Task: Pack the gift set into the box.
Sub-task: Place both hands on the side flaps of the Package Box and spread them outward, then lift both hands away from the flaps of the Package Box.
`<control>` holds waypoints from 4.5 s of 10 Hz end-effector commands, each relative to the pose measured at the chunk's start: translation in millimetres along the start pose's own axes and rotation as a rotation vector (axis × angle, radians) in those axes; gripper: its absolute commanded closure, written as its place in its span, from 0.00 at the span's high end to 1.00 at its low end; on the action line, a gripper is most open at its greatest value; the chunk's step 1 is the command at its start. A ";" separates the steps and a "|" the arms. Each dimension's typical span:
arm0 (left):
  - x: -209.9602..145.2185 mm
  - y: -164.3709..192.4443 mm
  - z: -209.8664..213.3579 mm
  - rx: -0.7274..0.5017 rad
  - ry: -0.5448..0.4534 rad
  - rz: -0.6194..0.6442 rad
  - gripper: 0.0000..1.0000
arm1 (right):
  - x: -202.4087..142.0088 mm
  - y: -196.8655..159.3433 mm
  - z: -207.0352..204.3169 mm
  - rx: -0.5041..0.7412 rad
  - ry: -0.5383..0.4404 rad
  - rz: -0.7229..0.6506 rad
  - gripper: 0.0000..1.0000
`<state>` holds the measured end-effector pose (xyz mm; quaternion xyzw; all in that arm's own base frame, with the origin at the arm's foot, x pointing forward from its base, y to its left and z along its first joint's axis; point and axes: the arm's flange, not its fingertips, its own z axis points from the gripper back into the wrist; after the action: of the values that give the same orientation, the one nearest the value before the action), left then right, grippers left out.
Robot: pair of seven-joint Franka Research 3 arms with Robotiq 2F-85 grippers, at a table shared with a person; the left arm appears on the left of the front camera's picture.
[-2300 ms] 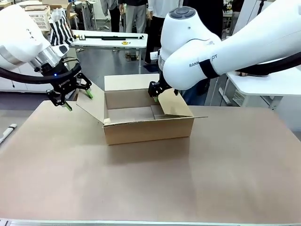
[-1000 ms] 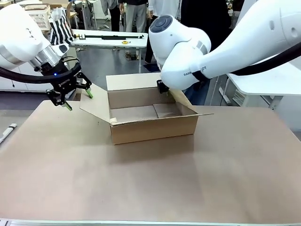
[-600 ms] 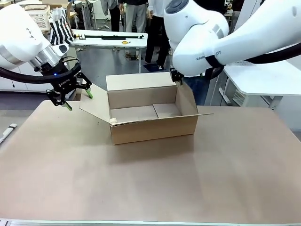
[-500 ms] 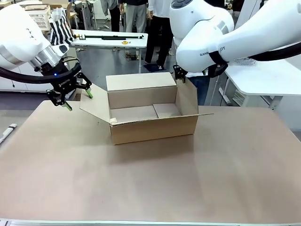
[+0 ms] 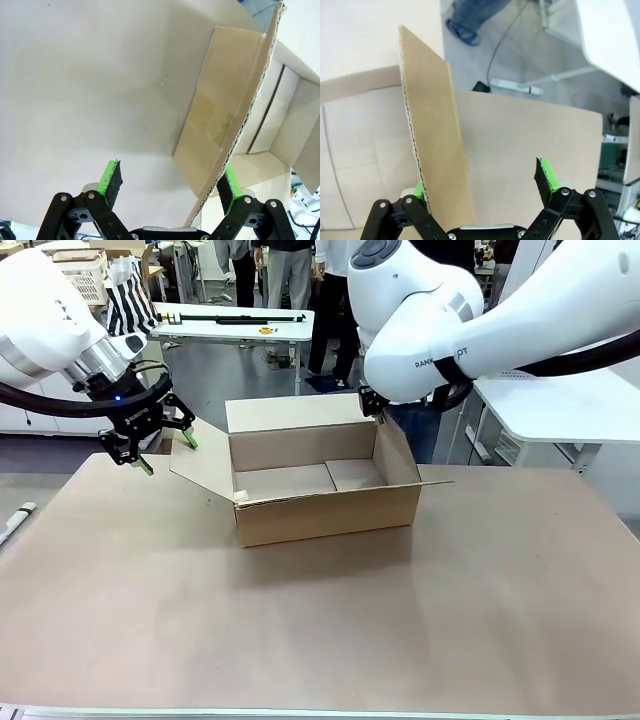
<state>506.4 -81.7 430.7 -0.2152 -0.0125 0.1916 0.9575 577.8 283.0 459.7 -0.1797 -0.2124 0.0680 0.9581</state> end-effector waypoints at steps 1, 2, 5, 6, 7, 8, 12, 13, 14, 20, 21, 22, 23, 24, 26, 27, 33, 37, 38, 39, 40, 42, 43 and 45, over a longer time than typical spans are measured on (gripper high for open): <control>-1.7 -0.4 2.1 0.019 -0.008 0.013 1.00 | 17.3 -39.7 -9.2 0.061 0.040 -0.091 1.00; -1.7 -0.4 2.1 0.019 -0.008 0.013 1.00 | 26.7 -55.5 -13.9 0.048 0.058 -0.162 1.00; -1.7 -0.4 2.1 0.019 -0.008 0.013 1.00 | 46.1 -84.9 -33.9 0.078 0.136 -0.228 1.00; -1.7 -0.4 2.1 0.019 -0.008 0.013 1.00 | 47.6 -88.7 -47.0 0.088 0.172 -0.244 1.00; -1.7 -0.4 2.1 0.019 -0.008 0.013 1.00 | 46.0 -89.5 -59.0 0.093 0.200 -0.252 1.00; -1.7 -0.4 2.1 0.019 -0.008 0.013 1.00 | 44.3 -90.6 -65.0 0.100 0.213 -0.256 1.00; -1.7 -0.4 2.1 0.019 -0.008 0.013 1.00 | 34.5 -85.4 -75.6 0.079 0.212 -0.278 1.00; -1.7 -0.4 2.1 0.019 -0.008 0.013 1.00 | 34.5 -85.4 -75.6 0.079 0.212 -0.278 1.00; -1.7 -0.4 2.1 0.019 -0.008 0.013 1.00 | 34.5 -85.4 -75.6 0.079 0.212 -0.278 1.00; -1.7 -0.4 2.1 0.019 -0.008 0.013 1.00 | 34.5 -85.4 -75.6 0.079 0.212 -0.278 1.00; -1.7 -0.4 2.1 0.019 -0.008 0.013 1.00 | 34.5 -85.4 -75.6 0.079 0.212 -0.278 1.00; -1.7 -0.4 2.1 0.019 -0.008 0.013 1.00 | 34.5 -85.4 -75.6 0.079 0.212 -0.278 1.00; -1.7 -0.4 2.1 0.019 -0.008 0.013 1.00 | 34.5 -85.4 -75.6 0.079 0.212 -0.278 1.00; -1.7 -0.4 2.1 0.019 -0.008 0.013 1.00 | 34.5 -85.4 -75.6 0.079 0.212 -0.278 1.00; -1.7 -0.4 2.1 0.019 -0.008 0.013 1.00 | 34.5 -85.4 -75.6 0.079 0.212 -0.278 1.00; -1.7 -0.4 2.1 0.019 -0.008 0.013 1.00 | 34.5 -85.4 -75.6 0.079 0.212 -0.278 1.00; -1.7 -0.4 2.1 0.019 -0.008 0.013 1.00 | 34.5 -85.4 -75.6 0.079 0.212 -0.278 1.00; -1.7 -0.4 2.1 0.019 -0.008 0.013 1.00 | 34.5 -85.4 -75.6 0.079 0.212 -0.278 1.00; -1.7 -0.4 2.1 0.019 -0.008 0.013 1.00 | 34.5 -85.4 -75.6 0.079 0.212 -0.278 1.00; -1.7 -0.4 2.1 0.019 -0.008 0.013 1.00 | 34.5 -85.4 -75.6 0.079 0.212 -0.278 1.00; -1.7 -0.4 2.1 0.019 -0.008 0.013 1.00 | 34.5 -85.4 -75.6 0.079 0.212 -0.278 1.00; -1.7 -0.4 2.1 0.019 -0.008 0.013 1.00 | 34.5 -85.4 -75.6 0.079 0.212 -0.278 1.00; -1.7 -0.4 2.1 0.019 -0.008 0.013 1.00 | 34.5 -85.4 -75.6 0.079 0.212 -0.278 1.00; -1.7 -0.4 2.1 0.019 -0.008 0.013 1.00 | 34.5 -85.4 -75.6 0.079 0.212 -0.278 1.00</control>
<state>506.4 -81.7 430.6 -0.2151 -0.0124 0.1917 0.9575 645.3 189.7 437.8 -0.1097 -0.1199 -0.0738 0.9839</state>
